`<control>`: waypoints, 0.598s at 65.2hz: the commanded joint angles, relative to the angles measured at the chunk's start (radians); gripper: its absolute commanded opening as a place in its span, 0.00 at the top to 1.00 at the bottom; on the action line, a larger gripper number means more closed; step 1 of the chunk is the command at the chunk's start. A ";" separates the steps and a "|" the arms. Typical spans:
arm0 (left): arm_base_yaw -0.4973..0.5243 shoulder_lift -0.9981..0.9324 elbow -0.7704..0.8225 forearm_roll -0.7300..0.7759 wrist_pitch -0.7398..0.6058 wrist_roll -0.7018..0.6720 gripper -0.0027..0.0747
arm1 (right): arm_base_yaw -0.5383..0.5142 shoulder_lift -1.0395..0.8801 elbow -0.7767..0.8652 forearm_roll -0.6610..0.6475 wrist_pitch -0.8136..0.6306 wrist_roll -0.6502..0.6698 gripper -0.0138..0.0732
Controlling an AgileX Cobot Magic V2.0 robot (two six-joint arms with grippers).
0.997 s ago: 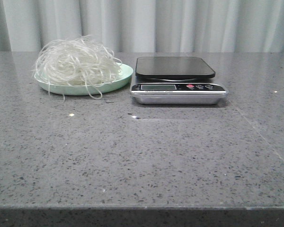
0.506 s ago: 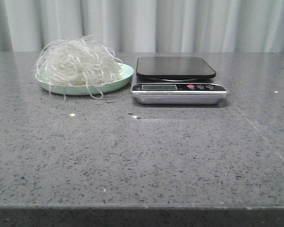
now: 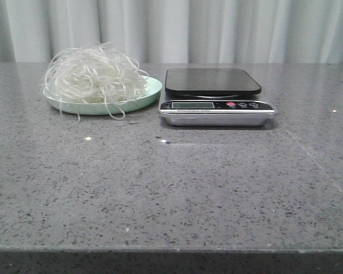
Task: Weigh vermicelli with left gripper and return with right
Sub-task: 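Move the left gripper above the vermicelli on the pale green plate, then lower the left gripper and grasp the vermicelli pile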
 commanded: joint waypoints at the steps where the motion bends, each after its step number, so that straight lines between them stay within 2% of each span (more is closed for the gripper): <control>1: -0.052 0.130 -0.120 -0.005 -0.066 0.004 0.12 | -0.003 -0.015 -0.008 -0.001 -0.085 -0.007 0.63; 14: -0.118 0.408 -0.343 -0.005 0.050 0.004 0.12 | -0.003 -0.015 -0.008 -0.001 -0.085 -0.007 0.63; 29: -0.153 0.738 -0.682 -0.007 0.308 0.004 0.12 | -0.003 -0.015 -0.008 -0.001 -0.085 -0.007 0.63; 39: -0.157 0.907 -0.851 -0.007 0.451 0.004 0.12 | -0.003 -0.015 -0.008 -0.001 -0.085 -0.007 0.63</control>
